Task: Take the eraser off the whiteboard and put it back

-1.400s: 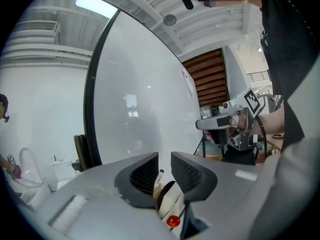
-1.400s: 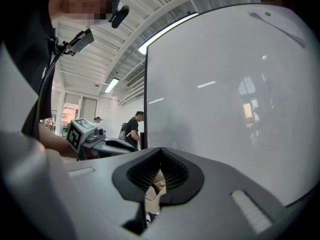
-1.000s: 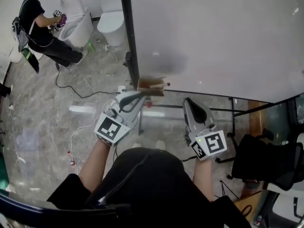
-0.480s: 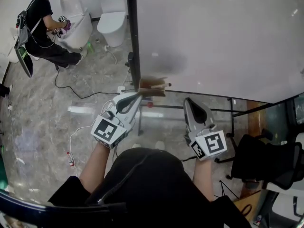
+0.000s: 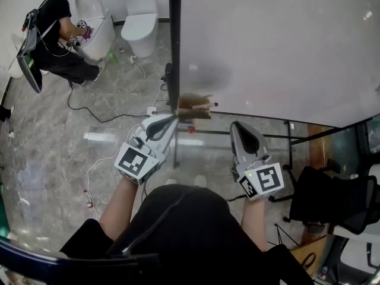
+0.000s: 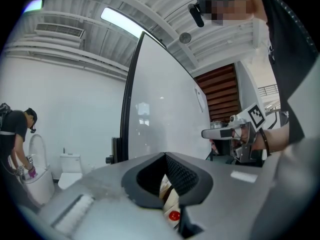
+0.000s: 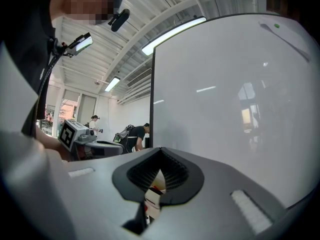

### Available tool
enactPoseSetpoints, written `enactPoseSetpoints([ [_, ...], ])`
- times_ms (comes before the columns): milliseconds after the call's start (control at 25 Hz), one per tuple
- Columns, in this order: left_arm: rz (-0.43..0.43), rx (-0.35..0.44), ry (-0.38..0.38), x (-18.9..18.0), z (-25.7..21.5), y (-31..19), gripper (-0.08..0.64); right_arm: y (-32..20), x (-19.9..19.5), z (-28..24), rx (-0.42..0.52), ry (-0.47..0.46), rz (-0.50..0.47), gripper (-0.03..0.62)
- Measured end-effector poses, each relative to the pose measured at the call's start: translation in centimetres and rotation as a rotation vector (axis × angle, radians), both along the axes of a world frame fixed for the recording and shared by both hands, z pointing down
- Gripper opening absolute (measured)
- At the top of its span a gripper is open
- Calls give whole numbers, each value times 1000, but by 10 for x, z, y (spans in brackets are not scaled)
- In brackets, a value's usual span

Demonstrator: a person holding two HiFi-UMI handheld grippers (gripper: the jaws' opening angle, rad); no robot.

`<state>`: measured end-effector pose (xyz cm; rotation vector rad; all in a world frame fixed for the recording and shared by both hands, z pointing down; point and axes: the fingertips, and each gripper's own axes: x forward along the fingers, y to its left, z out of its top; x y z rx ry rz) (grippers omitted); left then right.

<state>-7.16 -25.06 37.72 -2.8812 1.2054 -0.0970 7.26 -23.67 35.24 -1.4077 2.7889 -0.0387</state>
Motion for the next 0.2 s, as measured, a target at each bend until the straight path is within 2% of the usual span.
enactPoseSetpoints([
  [200, -4, -9, 13, -6, 0, 1, 6, 1, -6, -1, 7, 3, 3, 9],
])
